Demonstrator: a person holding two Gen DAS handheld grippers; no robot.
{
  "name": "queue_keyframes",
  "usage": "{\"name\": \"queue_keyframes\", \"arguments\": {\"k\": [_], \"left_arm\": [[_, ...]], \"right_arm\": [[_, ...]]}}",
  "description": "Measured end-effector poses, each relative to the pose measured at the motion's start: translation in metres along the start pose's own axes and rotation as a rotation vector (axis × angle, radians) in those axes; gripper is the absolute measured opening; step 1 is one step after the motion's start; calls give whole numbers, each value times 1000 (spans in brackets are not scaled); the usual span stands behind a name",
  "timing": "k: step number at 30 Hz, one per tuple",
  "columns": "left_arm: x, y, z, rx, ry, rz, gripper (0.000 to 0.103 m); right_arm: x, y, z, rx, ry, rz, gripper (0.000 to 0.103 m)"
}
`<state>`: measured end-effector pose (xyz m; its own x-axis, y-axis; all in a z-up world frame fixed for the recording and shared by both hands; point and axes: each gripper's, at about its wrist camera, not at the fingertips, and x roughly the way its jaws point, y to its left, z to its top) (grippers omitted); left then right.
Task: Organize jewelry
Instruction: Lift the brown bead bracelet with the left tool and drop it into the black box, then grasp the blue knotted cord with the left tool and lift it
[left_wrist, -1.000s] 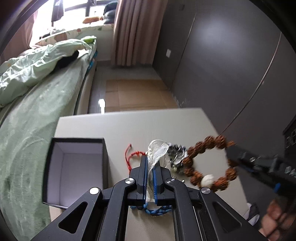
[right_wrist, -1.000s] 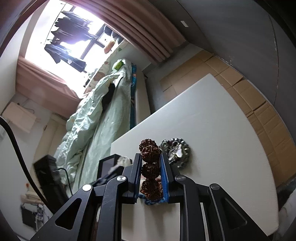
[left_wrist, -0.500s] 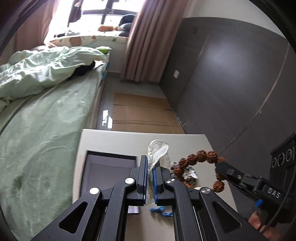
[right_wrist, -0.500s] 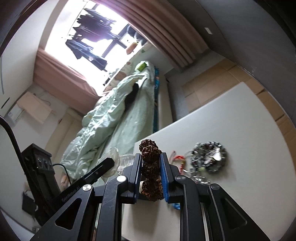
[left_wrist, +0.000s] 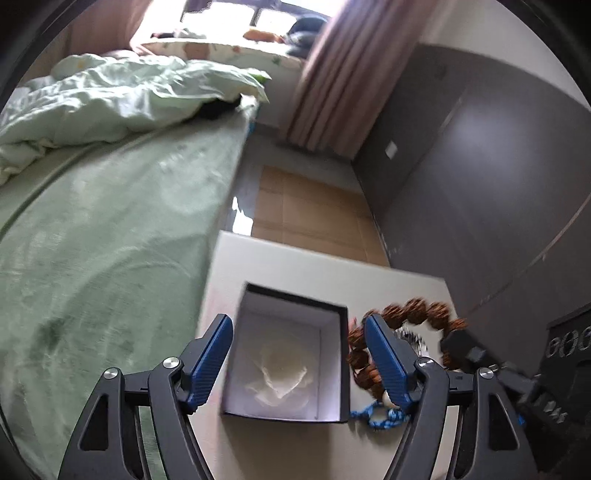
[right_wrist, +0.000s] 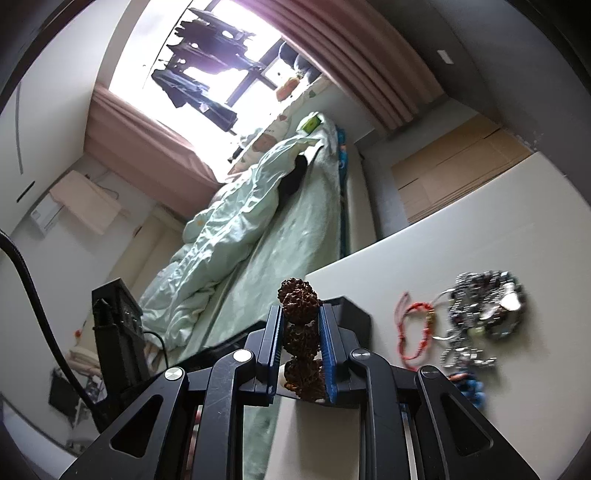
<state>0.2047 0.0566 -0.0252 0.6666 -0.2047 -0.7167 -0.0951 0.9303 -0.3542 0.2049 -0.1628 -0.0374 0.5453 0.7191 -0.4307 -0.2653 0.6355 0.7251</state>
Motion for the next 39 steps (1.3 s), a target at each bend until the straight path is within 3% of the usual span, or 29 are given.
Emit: {"name": "queue_keyframes", "arguments": {"k": [10, 14, 16, 17, 18, 19, 28, 35, 39], "left_arm": [[-26, 43, 11, -142, -62, -4, 75], [-27, 48, 10, -149, -64, 2, 75], [-25, 47, 11, -143, -58, 1, 75], [-24, 46, 11, -139, -55, 0, 75], [-24, 45, 11, -134, -54, -1, 75], [-24, 43, 11, -128, -53, -1, 75], [-15, 19, 6, -44, -21, -2, 75], [-4, -13, -4, 51, 19, -17, 75], [6, -32, -13, 99, 72, -66, 75]], "right_arm": [[57, 21, -12, -6, 114, 89, 21], [80, 26, -17, -45, 168, 52, 22], [91, 26, -21, -73, 215, -20, 30], [92, 26, -22, -80, 231, -49, 49], [89, 25, -21, -87, 223, -69, 62], [84, 25, -20, -97, 204, -85, 64], [11, 2, 0, -62, 84, -111, 64], [-25, -18, 8, -51, 62, -175, 64], [-40, -31, 10, -31, 47, -234, 64]]}}
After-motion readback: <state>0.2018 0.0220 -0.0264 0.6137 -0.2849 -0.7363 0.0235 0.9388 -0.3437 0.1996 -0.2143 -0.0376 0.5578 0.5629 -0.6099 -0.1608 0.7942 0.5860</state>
